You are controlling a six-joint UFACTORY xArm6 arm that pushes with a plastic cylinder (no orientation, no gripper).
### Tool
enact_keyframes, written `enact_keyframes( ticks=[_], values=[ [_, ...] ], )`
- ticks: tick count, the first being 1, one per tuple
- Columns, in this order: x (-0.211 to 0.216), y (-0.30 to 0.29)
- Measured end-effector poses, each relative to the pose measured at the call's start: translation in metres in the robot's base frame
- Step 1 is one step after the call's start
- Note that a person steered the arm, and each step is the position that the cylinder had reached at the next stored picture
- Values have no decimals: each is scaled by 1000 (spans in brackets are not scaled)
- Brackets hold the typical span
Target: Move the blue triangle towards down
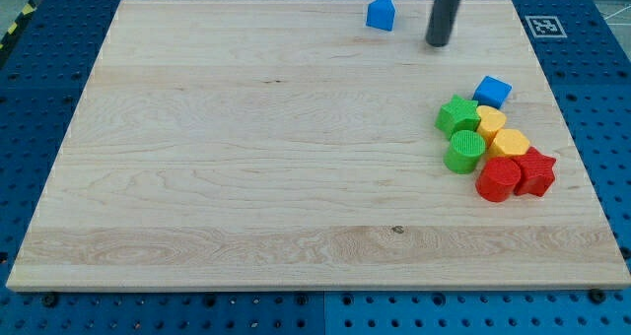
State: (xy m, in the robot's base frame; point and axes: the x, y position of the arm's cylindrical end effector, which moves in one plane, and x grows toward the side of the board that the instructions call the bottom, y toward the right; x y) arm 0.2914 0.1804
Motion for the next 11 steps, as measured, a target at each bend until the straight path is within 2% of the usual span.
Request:
enact_keyframes(
  ticks=[1, 4, 5, 6, 7, 9, 11],
  values=[
    [9, -3],
    [6, -152],
    [-31, -162],
    [-99, -125],
    [-96, -123],
    [-60, -51],
    [-12, 64]
  ],
)
